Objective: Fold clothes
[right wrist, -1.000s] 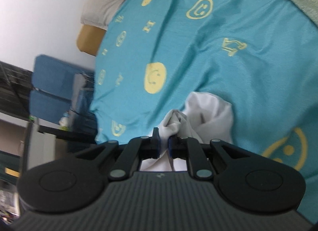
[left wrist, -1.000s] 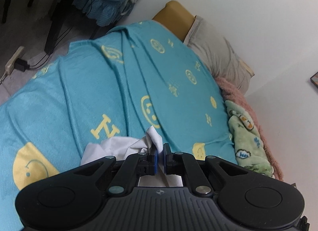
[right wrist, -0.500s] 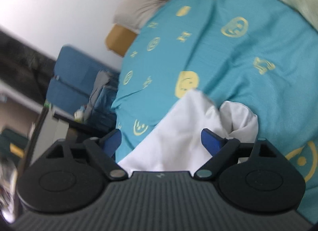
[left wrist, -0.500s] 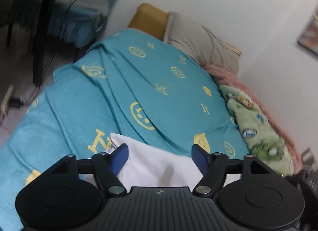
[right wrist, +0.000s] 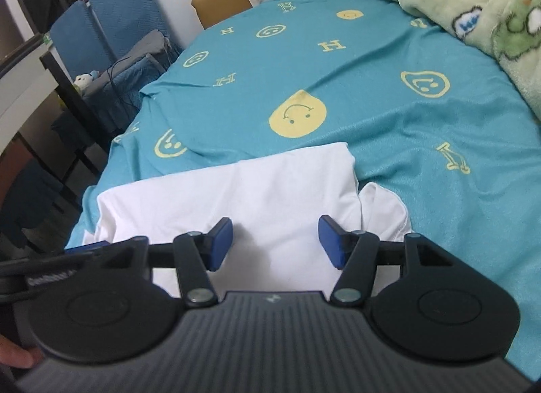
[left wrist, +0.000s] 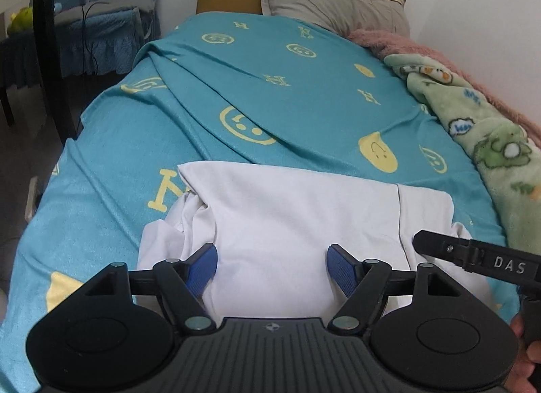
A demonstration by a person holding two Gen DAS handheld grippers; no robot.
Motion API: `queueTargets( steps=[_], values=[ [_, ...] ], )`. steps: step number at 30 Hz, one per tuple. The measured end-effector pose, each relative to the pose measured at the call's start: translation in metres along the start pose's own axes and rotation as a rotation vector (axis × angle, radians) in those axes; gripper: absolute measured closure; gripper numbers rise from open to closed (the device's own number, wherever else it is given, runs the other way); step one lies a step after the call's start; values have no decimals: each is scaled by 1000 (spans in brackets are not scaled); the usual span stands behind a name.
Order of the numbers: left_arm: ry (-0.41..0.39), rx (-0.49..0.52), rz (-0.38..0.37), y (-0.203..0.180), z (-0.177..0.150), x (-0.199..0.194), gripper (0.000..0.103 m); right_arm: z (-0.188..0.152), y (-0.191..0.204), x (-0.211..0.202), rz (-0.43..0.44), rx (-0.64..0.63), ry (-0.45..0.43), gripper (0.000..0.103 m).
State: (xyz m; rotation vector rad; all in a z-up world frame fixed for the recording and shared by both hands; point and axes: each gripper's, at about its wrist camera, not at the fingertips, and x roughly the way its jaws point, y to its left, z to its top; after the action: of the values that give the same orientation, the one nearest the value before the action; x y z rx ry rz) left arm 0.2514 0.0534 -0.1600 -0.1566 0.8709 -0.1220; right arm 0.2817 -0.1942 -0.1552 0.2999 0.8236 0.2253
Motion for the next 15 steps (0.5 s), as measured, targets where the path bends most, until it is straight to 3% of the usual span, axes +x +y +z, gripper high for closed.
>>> queueTargets(
  steps=[11, 15],
  values=[
    [-19, 45, -19, -17, -33, -79, 27, -30, 11, -70, -32, 20, 4, 42],
    [58, 63, 34, -21, -50, -72, 27, -38, 10, -64, -82, -6, 45, 43]
  ],
)
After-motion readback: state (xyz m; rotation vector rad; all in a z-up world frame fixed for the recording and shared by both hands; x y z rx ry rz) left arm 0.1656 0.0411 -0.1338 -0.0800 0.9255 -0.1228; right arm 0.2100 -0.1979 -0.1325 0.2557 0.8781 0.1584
